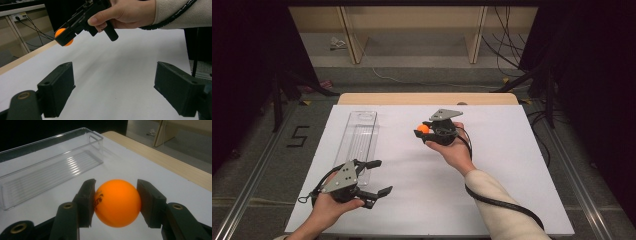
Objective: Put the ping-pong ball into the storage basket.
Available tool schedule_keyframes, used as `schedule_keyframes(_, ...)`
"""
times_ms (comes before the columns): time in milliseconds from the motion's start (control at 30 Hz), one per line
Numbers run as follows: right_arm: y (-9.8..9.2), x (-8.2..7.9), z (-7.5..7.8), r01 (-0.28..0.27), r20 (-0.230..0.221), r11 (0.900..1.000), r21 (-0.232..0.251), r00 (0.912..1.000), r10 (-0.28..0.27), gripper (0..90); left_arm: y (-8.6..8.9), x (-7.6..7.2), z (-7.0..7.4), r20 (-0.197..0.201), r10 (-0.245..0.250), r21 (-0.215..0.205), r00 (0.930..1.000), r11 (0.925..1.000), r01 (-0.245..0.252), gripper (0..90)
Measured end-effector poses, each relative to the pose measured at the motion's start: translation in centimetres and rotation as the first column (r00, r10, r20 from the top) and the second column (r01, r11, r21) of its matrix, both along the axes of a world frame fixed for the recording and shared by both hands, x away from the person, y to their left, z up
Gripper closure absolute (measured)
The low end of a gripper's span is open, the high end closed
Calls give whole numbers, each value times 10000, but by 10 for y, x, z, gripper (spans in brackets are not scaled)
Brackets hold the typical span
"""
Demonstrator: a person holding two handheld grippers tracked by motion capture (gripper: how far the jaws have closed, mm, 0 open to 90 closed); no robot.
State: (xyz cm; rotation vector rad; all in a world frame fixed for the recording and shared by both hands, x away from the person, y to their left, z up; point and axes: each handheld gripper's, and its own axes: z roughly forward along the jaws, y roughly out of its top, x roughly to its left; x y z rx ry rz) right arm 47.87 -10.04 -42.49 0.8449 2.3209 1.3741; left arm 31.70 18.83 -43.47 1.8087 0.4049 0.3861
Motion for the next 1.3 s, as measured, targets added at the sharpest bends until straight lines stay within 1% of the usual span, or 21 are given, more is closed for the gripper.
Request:
schedule_keyframes(467, 11, -1, 2, -230, 38, 9997, 14, 9997, 230, 513, -1, 1, 0, -11, -10, 62, 10000, 10000, 10, 157)
schedule_keyframes(1300, 27, -1, 4, -450, 26, 9989, 94, 9990, 450, 513, 0, 1, 0, 15, 15, 100, 10000, 9999, -15, 157)
